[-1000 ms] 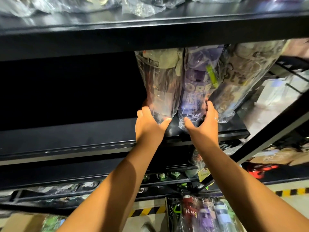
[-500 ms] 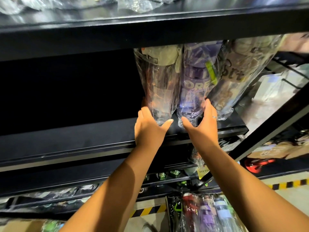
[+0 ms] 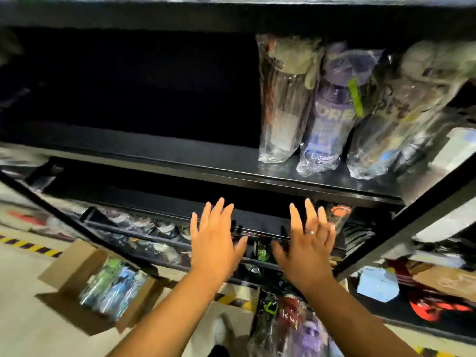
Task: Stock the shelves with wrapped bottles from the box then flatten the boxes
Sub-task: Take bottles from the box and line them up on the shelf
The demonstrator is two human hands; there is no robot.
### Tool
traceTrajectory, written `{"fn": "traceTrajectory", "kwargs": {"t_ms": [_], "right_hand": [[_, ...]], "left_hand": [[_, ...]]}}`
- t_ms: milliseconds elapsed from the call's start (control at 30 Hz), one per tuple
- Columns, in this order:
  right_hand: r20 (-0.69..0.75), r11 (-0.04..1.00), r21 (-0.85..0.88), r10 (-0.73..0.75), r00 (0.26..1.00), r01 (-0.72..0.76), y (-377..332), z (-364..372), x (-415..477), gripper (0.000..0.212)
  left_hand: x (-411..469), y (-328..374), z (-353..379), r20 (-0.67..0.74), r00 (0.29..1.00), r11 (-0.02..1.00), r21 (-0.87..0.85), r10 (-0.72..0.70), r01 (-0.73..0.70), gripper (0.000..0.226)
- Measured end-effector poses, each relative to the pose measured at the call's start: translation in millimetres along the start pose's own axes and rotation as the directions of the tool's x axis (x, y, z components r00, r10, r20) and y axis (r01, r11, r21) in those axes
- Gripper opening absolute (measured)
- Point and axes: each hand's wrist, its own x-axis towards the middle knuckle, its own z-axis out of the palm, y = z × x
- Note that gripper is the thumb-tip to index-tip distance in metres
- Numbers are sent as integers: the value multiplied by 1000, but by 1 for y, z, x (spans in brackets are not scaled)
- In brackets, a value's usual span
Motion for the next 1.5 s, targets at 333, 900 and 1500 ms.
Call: {"fn": "traceTrajectory", "kwargs": {"t_ms": [333,900,1500], "right_hand": [[271,928,26,-364,891,371,-91,36,-90,81],[579,844,114,-485,655,524,-394,145,-198,88],[770,916,105,-322,551,388,-602,308,-88,87]], "left_hand": [[-164,-82,-6,47,932,928,124,-359,351,75],[-312,-371,-77,43,794,795,69,-606,603,85],[-202,-622,-71,275,825,869,104,-493,485,88]]}}
